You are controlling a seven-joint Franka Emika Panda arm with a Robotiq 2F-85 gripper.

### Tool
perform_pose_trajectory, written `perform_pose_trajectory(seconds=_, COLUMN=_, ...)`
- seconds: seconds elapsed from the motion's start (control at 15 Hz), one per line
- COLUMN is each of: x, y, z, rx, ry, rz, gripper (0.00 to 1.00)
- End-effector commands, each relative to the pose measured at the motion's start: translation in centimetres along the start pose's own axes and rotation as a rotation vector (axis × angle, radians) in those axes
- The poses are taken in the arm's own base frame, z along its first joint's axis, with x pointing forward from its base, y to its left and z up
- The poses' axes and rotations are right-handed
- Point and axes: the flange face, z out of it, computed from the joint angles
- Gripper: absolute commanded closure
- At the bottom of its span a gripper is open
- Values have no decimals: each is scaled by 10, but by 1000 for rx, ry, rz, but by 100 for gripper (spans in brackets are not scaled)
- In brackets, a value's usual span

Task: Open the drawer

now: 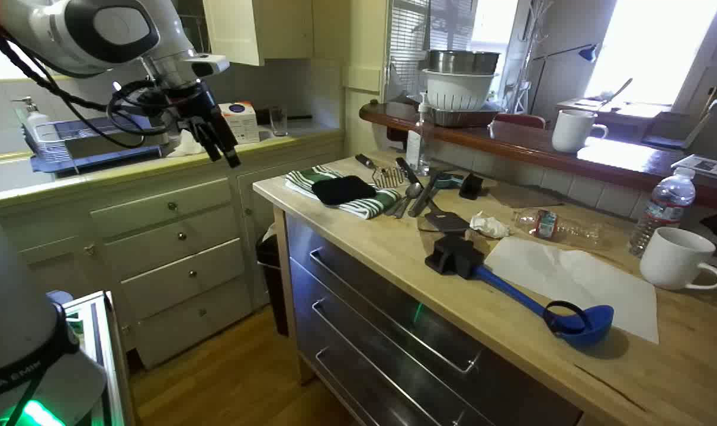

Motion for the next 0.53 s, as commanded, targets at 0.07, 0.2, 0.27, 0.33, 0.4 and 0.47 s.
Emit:
perform_pose_trajectory(seconds=0.07, x=0, y=0, z=-1, rx=0, ry=-1, rz=0, gripper=0)
perform_pose_trajectory(seconds=0.2, x=5, y=5, z=1, rx=36, ry=9, rz=53, gripper=0)
perform_pose_trajectory(seconds=0.27, x=11, y=13, z=0, rx=97, ry=27, rz=124, gripper=0)
perform_pose_trajectory(seconds=0.33, x=16, y=21, z=1, rx=117, ry=39, rz=163, gripper=0)
perform_pose_trajectory(seconds=0.4, x=21, y=33, z=3, rx=143, ry=49, rz=205, gripper=0)
perform_pose_trajectory(seconds=0.47, x=27, y=44, z=7, rx=167, ry=62, rz=251, gripper=0)
